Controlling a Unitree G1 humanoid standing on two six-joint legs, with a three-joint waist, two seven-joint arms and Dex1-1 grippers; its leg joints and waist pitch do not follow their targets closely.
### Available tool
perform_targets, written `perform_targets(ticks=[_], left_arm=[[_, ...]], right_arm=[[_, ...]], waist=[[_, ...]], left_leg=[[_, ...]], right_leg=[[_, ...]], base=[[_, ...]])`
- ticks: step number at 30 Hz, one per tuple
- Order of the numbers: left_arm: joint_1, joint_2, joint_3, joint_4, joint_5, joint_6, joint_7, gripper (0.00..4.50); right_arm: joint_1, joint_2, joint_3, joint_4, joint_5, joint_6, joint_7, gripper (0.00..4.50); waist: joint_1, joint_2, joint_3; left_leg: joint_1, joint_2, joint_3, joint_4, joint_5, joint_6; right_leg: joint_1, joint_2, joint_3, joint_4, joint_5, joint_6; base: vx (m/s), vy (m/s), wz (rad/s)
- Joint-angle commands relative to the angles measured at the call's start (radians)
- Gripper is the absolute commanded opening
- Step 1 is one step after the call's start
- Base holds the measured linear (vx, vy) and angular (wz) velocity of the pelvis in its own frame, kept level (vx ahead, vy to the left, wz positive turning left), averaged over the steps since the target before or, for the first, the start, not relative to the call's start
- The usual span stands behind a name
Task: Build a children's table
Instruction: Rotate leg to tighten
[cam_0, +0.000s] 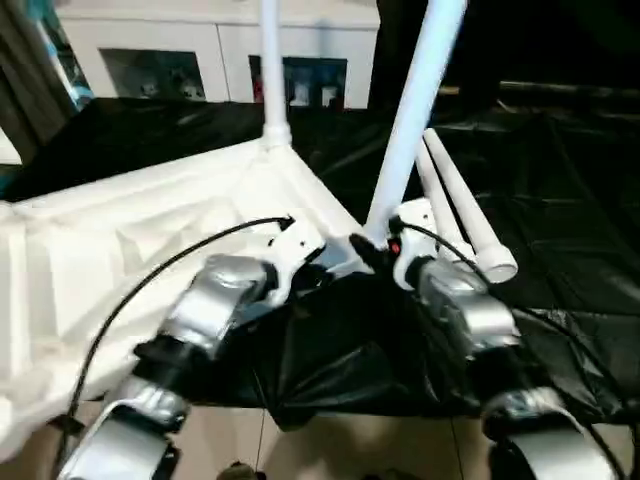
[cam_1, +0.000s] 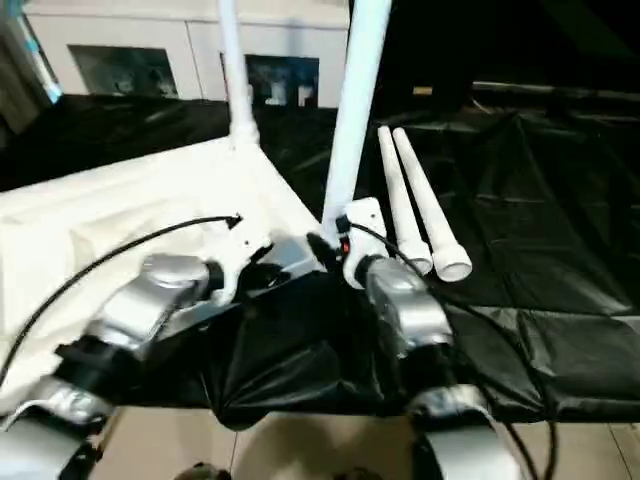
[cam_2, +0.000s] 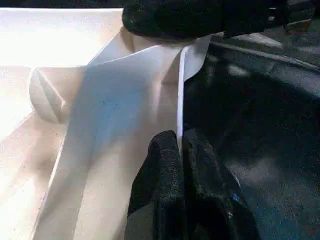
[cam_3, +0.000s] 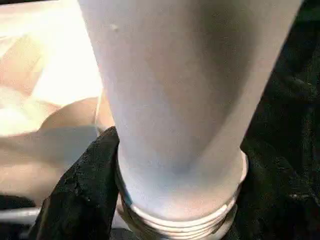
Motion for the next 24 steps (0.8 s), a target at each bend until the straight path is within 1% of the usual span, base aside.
perform_targets(ticks=[1,2,3,5,6,7,9,11,12,13,14,15,16,17,18,19,20,21,22,24], left_arm=[[-0.025,-0.035,0.014,0.013,0.004,-0.007,0.069,0.00],[-0.023,-0.036,0.010,0.012,0.004,-0.010,0.065,0.00],[-0.018,-0.032,0.006,0.008,0.003,-0.017,0.054,0.00],[-0.001,-0.003,-0.006,-0.008,0.000,-0.050,0.003,0.00],[0.007,0.014,-0.011,-0.018,-0.004,-0.057,-0.025,0.00],[0.018,0.033,-0.017,-0.031,-0.010,-0.069,-0.062,0.00],[0.036,0.067,-0.029,-0.054,-0.018,-0.084,-0.123,0.00],[0.041,0.078,-0.032,-0.060,-0.020,-0.099,-0.143,0.00],[0.054,0.104,-0.037,-0.078,-0.031,-0.111,-0.191,0.00],[0.061,0.117,-0.040,-0.086,-0.037,-0.125,-0.217,0.00],[0.068,0.130,-0.042,-0.095,-0.044,-0.140,-0.244,0.00],[0.077,0.148,-0.046,-0.111,-0.052,-0.135,-0.273,0.00],[0.088,0.174,-0.050,-0.122,-0.059,-0.159,-0.314,0.00],[0.090,0.181,-0.050,-0.124,-0.061,-0.164,-0.324,0.00],[0.095,0.190,-0.050,-0.128,-0.064,-0.170,-0.340,0.00],[0.099,0.201,-0.050,-0.131,-0.069,-0.179,-0.362,0.00],[0.106,0.220,-0.050,-0.139,-0.079,-0.179,-0.403,0.00],[0.109,0.228,-0.051,-0.141,-0.083,-0.183,-0.420,0.00],[0.111,0.235,-0.050,-0.143,-0.086,-0.186,-0.432,0.00],[0.112,0.241,-0.045,-0.144,-0.092,-0.187,-0.444,0.00]], right_arm=[[0.009,0.070,0.030,0.047,0.047,0.024,0.057,3.32],[0.004,0.073,0.025,0.049,0.052,0.020,0.070,3.32],[0.001,0.069,0.022,0.045,0.052,0.014,0.079,3.46],[0.001,0.042,0.035,0.027,0.035,-0.011,0.109,3.55],[0.006,0.024,0.046,0.013,0.026,-0.023,0.126,3.67],[0.012,0.004,0.058,-0.003,0.017,-0.036,0.150,3.67],[0.023,-0.028,0.071,-0.029,0.016,-0.054,0.209,3.67],[0.028,-0.039,0.074,-0.041,0.018,-0.057,0.234,3.67],[0.043,-0.069,0.084,-0.077,0.026,-0.067,0.306,3.67],[0.052,-0.086,0.091,-0.099,0.033,-0.069,0.345,3.67],[0.061,-0.102,0.096,-0.120,0.038,-0.072,0.385,3.67],[0.074,-0.130,0.107,-0.148,0.040,-0.076,0.433,3.67],[0.094,-0.185,0.131,-0.193,0.041,-0.082,0.513,3.67],[0.099,-0.199,0.138,-0.203,0.041,-0.083,0.533,3.67],[0.107,-0.221,0.148,-0.219,0.040,-0.088,0.563,3.67],[0.116,-0.248,0.158,-0.237,0.044,-0.083,0.603,3.67],[0.131,-0.291,0.169,-0.265,0.046,-0.084,0.664,3.67],[0.134,-0.305,0.171,-0.274,0.050,-0.080,0.688,3.67],[0.137,-0.315,0.172,-0.281,0.053,-0.076,0.704,3.67],[0.138,-0.327,0.172,-0.289,0.056,-0.077,0.724,3.67]], waist=[[-0.001,0.003,-0.069],[-0.001,0.002,-0.074],[-0.002,0.002,-0.075],[-0.002,-0.001,-0.077],[-0.005,0.000,-0.077],[-0.001,-0.001,-0.079],[-0.005,-0.001,-0.079],[-0.005,-0.002,-0.079],[-0.004,-0.001,-0.081],[-0.001,0.001,-0.083],[-0.003,0.000,-0.083],[-0.003,0.003,-0.083],[-0.001,0.003,-0.083],[0.001,0.002,-0.084],[0.000,0.004,-0.084],[0.000,0.004,-0.084],[0.001,0.008,-0.084],[0.002,0.006,-0.085],[0.002,0.007,-0.084],[0.001,0.006,-0.084]], left_leg=[[0.011,0.005,0.001,-0.069,-0.259,0.007],[0.007,0.007,-0.001,-0.071,-0.255,0.012],[0.004,0.008,-0.002,-0.073,-0.246,0.015],[0.002,0.009,-0.003,-0.074,-0.235,0.022],[0.002,0.009,-0.001,-0.073,-0.235,0.023],[0.003,0.008,-0.003,-0.073,-0.233,0.024],[-0.002,0.009,0.000,-0.072,-0.218,0.030],[-0.003,0.008,0.001,-0.071,-0.205,0.036],[-0.002,0.010,0.001,-0.071,-0.189,0.041],[-0.002,0.011,-0.001,-0.070,-0.180,0.043],[-0.004,0.013,0.000,-0.070,-0.166,0.052],[-0.004,0.012,0.002,-0.069,-0.166,0.056],[-0.003,0.012,0.001,-0.070,-0.167,0.058],[-0.002,0.015,0.001,-0.070,-0.158,0.066],[-0.003,0.016,0.003,-0.069,-0.152,0.072],[-0.004,0.014,0.003,-0.069,-0.149,0.074],[-0.001,0.015,0.003,-0.069,-0.154,0.076],[0.000,0.017,0.005,-0.068,-0.157,0.080],[-0.001,0.016,0.004,-0.069,-0.156,0.081],[-0.001,0.016,0.005,-0.070,-0.168,0.079]], right_leg=[[0.040,-0.067,0.044,-0.112,-0.393,-0.145],[0.045,-0.067,0.043,-0.109,-0.372,-0.147],[0.047,-0.066,0.043,-0.106,-0.344,-0.151],[0.049,-0.066,0.041,-0.103,-0.318,-0.159],[0.047,-0.066,0.042,-0.104,-0.312,-0.165],[0.048,-0.068,0.041,-0.104,-0.312,-0.165],[0.051,-0.068,0.043,-0.102,-0.289,-0.172],[0.050,-0.068,0.044,-0.100,-0.273,-0.174],[0.052,-0.068,0.044,-0.098,-0.247,-0.183],[0.054,-0.067,0.044,-0.095,-0.228,-0.184],[0.054,-0.066,0.045,-0.090,-0.186,-0.198],[0.053,-0.064,0.045,-0.088,-0.165,-0.208],[0.054,-0.064,0.044,-0.088,-0.160,-0.208],[0.057,-0.064,0.045,-0.086,-0.137,-0.213],[0.054,-0.063,0.045,-0.083,-0.113,-0.224],[0.056,-0.062,0.043,-0.081,-0.104,-0.233],[0.055,-0.061,0.043,-0.083,-0.103,-0.235],[0.055,-0.062,0.045,-0.082,-0.094,-0.242],[0.056,-0.063,0.045,-0.081,-0.090,-0.244],[0.056,-0.064,0.044,-0.084,-0.104,-0.249]], base=[[0.000,0.000,0.00],[0.000,0.000,0.00],[0.000,0.000,0.00],[0.000,0.000,0.00],[0.000,0.000,0.00],[0.000,0.000,0.00],[0.000,0.000,0.00],[0.000,0.000,0.00],[0.000,0.000,0.00],[0.000,0.000,0.00],[0.000,0.000,0.00],[0.000,0.000,0.00],[0.000,0.000,0.00],[0.000,0.000,0.00],[0.000,0.000,0.00],[0.000,0.000,0.00],[0.000,0.000,0.00],[0.000,0.000,0.00],[0.000,0.000,0.00],[0.000,0.000,0.00]])
